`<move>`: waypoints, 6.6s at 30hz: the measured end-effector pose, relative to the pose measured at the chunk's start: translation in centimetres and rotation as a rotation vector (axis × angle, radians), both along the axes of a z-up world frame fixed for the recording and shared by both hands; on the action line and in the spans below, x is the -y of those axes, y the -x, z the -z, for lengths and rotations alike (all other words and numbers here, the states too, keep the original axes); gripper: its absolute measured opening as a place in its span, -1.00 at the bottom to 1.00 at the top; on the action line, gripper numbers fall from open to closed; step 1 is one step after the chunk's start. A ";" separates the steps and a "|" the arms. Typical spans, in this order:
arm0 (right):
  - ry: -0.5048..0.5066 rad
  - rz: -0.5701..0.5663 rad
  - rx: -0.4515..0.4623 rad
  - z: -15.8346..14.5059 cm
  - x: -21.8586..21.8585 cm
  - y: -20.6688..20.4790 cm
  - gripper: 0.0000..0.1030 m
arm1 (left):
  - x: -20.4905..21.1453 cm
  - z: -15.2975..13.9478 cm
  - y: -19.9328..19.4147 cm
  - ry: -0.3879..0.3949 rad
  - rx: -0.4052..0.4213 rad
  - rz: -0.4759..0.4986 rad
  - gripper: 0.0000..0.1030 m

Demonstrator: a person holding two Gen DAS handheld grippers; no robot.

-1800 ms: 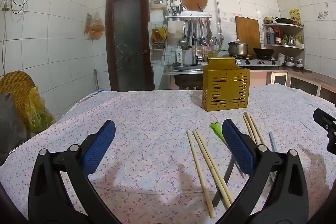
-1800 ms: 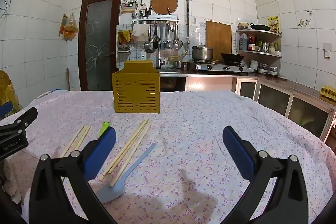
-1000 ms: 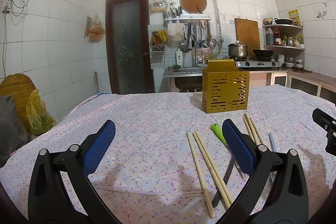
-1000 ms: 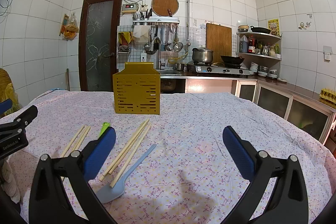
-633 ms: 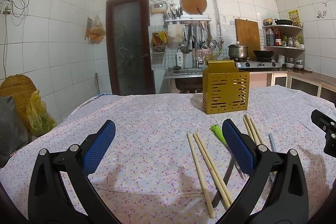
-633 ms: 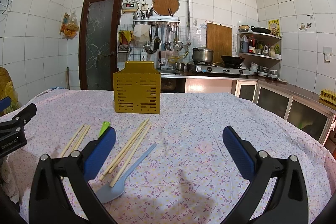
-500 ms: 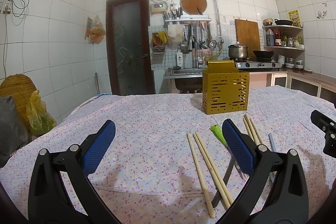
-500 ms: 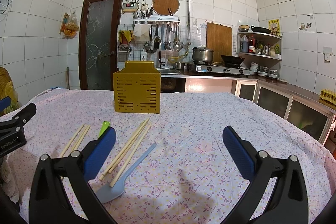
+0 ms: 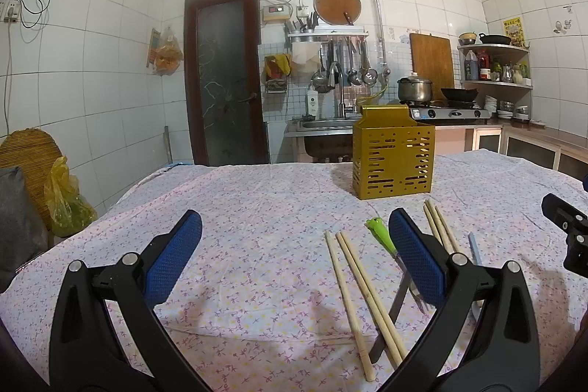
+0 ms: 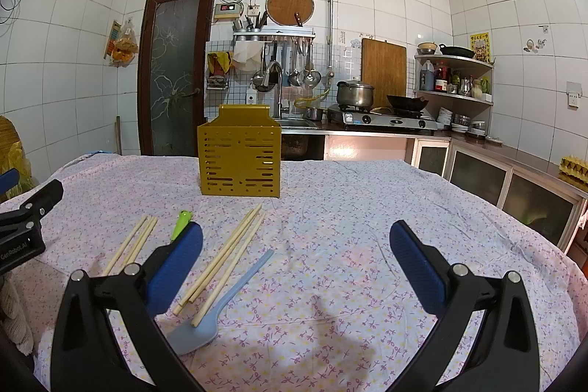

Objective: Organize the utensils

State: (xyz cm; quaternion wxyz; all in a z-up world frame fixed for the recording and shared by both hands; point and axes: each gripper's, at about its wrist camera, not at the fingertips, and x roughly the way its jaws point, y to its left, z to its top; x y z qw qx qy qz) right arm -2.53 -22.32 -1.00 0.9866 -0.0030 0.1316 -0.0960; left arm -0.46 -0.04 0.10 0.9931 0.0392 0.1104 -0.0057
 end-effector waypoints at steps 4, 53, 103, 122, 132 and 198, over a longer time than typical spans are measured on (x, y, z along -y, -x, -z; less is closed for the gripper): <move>-0.006 0.003 -0.002 0.4 0.4 -0.4 0.93 | 0.0 0.1 0.0 0.001 -0.002 0.000 0.90; -0.083 0.044 -0.457 3.7 1.3 -13.1 0.74 | 1.2 3.4 -15.5 -0.035 -0.543 0.036 0.90; -0.282 0.030 -0.609 4.7 2.6 -16.7 -0.86 | 4.0 6.3 -20.6 -0.048 -0.804 0.059 -0.86; -0.219 -0.095 -0.219 -3.5 4.3 -12.8 -0.86 | 5.4 -5.5 -14.6 0.074 -0.328 0.202 -0.91; -0.233 -0.122 -0.149 -5.4 4.5 -13.9 -0.86 | 5.8 -7.2 -16.3 0.068 -0.296 0.205 -1.00; -0.128 -0.171 0.065 -15.3 5.2 -20.5 -0.85 | 7.7 -18.7 -20.3 0.172 0.054 0.225 -0.92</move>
